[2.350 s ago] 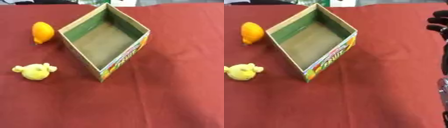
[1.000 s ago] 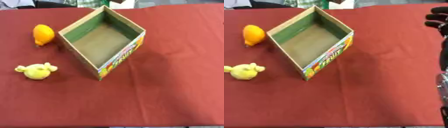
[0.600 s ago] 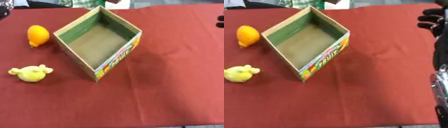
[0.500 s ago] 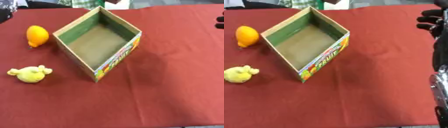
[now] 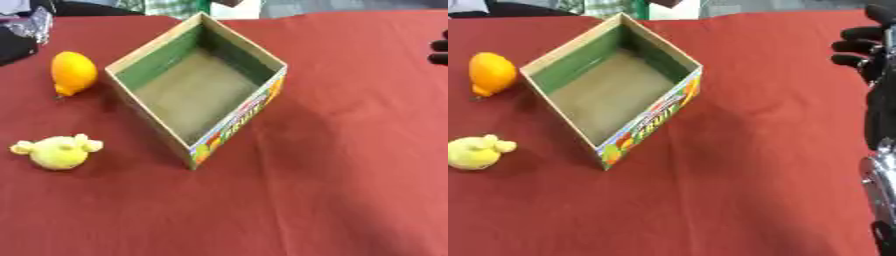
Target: Pick up objects on the table and place them in the box.
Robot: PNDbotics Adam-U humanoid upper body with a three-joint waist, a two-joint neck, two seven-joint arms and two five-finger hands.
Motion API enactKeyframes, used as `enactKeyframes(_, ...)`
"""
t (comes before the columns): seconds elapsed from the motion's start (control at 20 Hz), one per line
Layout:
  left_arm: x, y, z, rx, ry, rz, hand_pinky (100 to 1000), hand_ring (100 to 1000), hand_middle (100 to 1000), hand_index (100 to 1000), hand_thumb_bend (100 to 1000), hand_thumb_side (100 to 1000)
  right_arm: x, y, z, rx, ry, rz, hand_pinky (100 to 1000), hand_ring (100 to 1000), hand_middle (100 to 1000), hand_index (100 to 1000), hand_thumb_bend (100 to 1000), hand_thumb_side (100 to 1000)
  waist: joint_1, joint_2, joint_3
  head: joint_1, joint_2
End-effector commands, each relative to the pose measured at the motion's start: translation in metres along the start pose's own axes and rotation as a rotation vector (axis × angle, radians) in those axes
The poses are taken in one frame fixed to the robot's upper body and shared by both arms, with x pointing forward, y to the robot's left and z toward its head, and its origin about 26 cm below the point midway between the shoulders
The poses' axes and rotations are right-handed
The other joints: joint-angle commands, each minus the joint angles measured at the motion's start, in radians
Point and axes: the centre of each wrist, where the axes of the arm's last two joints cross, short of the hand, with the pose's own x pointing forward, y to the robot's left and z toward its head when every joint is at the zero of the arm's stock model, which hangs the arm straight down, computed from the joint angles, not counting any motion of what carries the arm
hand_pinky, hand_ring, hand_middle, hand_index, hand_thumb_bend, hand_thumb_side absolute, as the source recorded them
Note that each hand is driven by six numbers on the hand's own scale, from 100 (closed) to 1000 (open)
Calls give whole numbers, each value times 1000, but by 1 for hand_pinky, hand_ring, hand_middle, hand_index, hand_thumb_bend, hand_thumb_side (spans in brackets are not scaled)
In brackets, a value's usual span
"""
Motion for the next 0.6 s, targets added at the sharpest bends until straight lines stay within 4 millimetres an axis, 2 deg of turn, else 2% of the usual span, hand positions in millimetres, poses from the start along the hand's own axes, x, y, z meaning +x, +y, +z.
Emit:
enactKeyframes(0.05, 0, 11, 0, -84, -32, -100, 685, 792, 847, 926, 100, 623, 9, -2, -4, 18, -39, 16, 663, 657, 604, 848, 100, 870, 0, -14, 0, 4, -14)
enactKeyframes(0.25, 0, 13, 0, -242, -52, -185, 738, 821, 870, 947, 121, 649, 9, -2, -4, 19, -39, 16, 663, 657, 604, 849, 100, 870, -1, -13, -2, 5, -14)
enactKeyframes(0.45, -3, 16, 1, -355, -59, -234, 755, 832, 882, 960, 226, 707, 9, -2, -4, 20, -37, 17, 663, 657, 603, 849, 100, 870, -1, -12, -1, 2, -15)
enactKeyframes(0.5, -5, 17, 2, -378, -58, -244, 767, 839, 888, 968, 285, 735, 9, -2, -4, 20, -37, 17, 663, 657, 603, 849, 100, 870, 0, -12, -1, 1, -15)
enactKeyframes(0.6, -8, 17, 4, -432, -54, -269, 772, 841, 891, 972, 341, 767, 9, -3, -4, 19, -37, 18, 663, 657, 603, 849, 100, 869, 0, -12, -1, -2, -13)
